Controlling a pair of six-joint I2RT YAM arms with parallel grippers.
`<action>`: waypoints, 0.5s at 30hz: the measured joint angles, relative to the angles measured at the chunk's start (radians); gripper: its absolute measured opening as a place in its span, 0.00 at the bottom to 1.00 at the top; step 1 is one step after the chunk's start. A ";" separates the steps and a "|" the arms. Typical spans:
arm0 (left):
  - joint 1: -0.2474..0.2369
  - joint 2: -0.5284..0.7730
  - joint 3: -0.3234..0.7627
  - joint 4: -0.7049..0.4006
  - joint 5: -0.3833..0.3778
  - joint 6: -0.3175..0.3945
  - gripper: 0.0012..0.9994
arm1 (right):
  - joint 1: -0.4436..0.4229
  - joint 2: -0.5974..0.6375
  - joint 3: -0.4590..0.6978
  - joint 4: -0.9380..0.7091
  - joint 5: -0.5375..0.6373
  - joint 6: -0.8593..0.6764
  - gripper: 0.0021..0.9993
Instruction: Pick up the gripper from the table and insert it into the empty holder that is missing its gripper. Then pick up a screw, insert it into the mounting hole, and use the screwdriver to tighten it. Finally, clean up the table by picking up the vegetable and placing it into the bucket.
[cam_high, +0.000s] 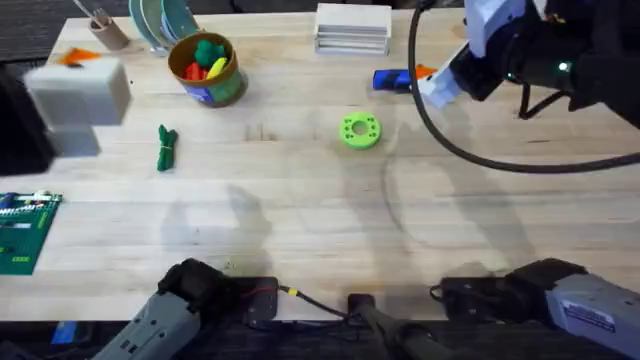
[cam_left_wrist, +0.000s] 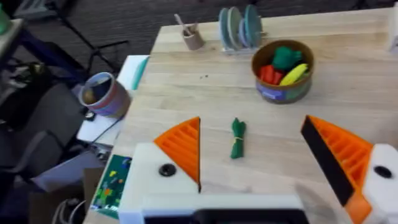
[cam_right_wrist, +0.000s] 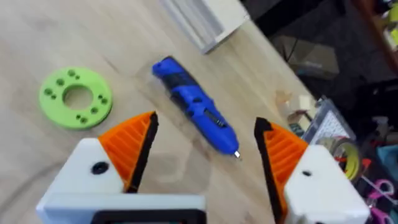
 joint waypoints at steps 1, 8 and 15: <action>0.000 0.015 0.019 -0.014 -0.015 0.002 0.99 | 0.000 0.000 0.000 -0.014 0.000 0.000 0.99; 0.000 0.036 0.039 -0.039 -0.046 0.002 0.99 | 0.000 0.000 0.000 -0.053 0.000 0.000 0.99; 0.009 0.091 0.053 -0.134 0.023 -0.050 0.99 | 0.000 0.000 0.000 -0.052 0.000 0.000 0.99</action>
